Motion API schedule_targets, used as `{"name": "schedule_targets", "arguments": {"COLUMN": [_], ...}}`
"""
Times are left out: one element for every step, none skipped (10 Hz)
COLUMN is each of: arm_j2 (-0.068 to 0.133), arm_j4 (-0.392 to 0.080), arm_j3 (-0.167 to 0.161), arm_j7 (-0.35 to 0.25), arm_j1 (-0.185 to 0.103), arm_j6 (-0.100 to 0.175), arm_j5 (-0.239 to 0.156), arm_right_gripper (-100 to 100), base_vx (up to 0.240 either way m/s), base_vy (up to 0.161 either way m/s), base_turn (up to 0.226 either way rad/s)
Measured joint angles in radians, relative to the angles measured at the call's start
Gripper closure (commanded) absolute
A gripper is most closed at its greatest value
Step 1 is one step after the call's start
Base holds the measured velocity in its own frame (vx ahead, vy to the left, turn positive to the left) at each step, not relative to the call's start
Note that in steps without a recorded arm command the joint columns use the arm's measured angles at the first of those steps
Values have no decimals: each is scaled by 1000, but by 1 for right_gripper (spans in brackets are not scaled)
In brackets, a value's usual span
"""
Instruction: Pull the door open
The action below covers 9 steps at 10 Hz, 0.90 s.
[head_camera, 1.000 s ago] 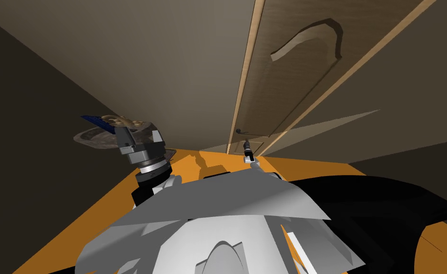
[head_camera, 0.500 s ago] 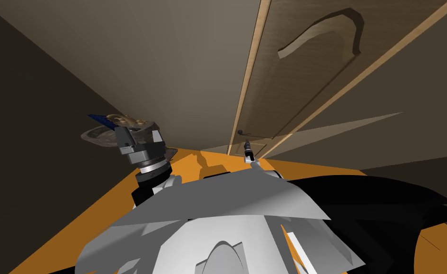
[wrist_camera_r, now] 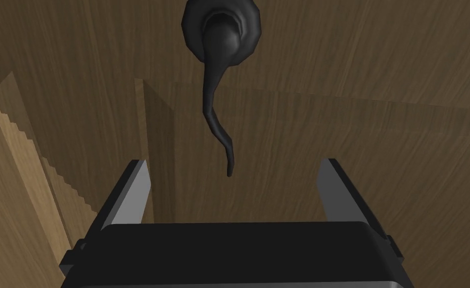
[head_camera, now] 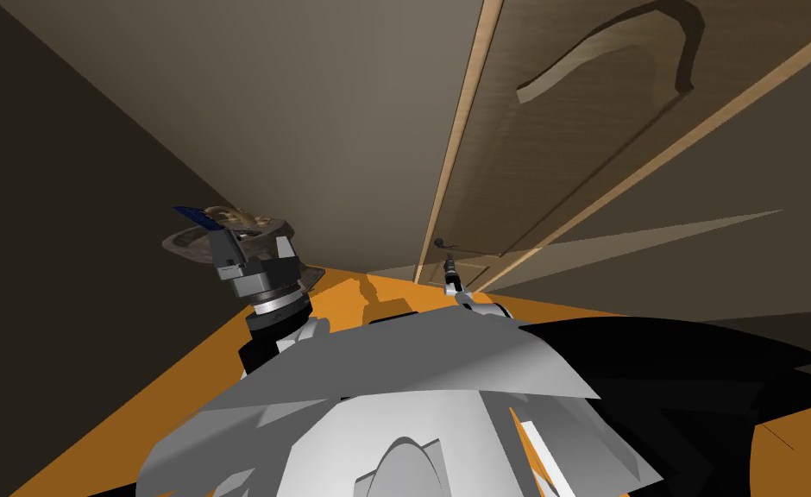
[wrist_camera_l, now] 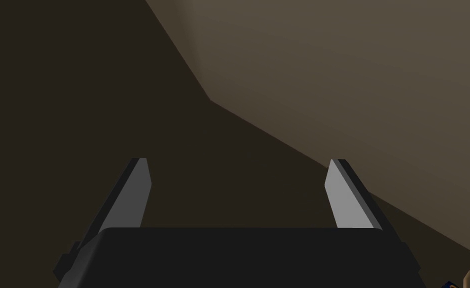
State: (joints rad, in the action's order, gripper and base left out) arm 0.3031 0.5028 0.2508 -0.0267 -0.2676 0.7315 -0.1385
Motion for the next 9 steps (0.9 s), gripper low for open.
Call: {"name": "schedule_targets", "arguments": {"arm_j2": [1,5,10,13,21,25,30,34,40], "arm_j4": [-3,-8,-19,-5,-23,-13,-5,-12,-23], "arm_j3": [1,2,4,7,10,14,17,20,22], "arm_j7": [0,-3,-7,-10,-14,-17,-20,-24,-29], "arm_j1": [-2,1,0,11,6,18,27,31,32], "arm_j6": [0,4,10,7,13,14,11,16,25], "arm_j5": [0,-1,-3,-5,-7,-9,-12,-14,-16], "arm_right_gripper": [-100,-100,-100,-100,-100,-100,-100,-100,-100], "base_vx": [108,162,187,212,228,207,171,176,83], "base_vy": [-35,-39,-58,-72,-72,-70,-92,-108,-50], "base_turn": [49,60,68,83,84,79,80,60,17]}}
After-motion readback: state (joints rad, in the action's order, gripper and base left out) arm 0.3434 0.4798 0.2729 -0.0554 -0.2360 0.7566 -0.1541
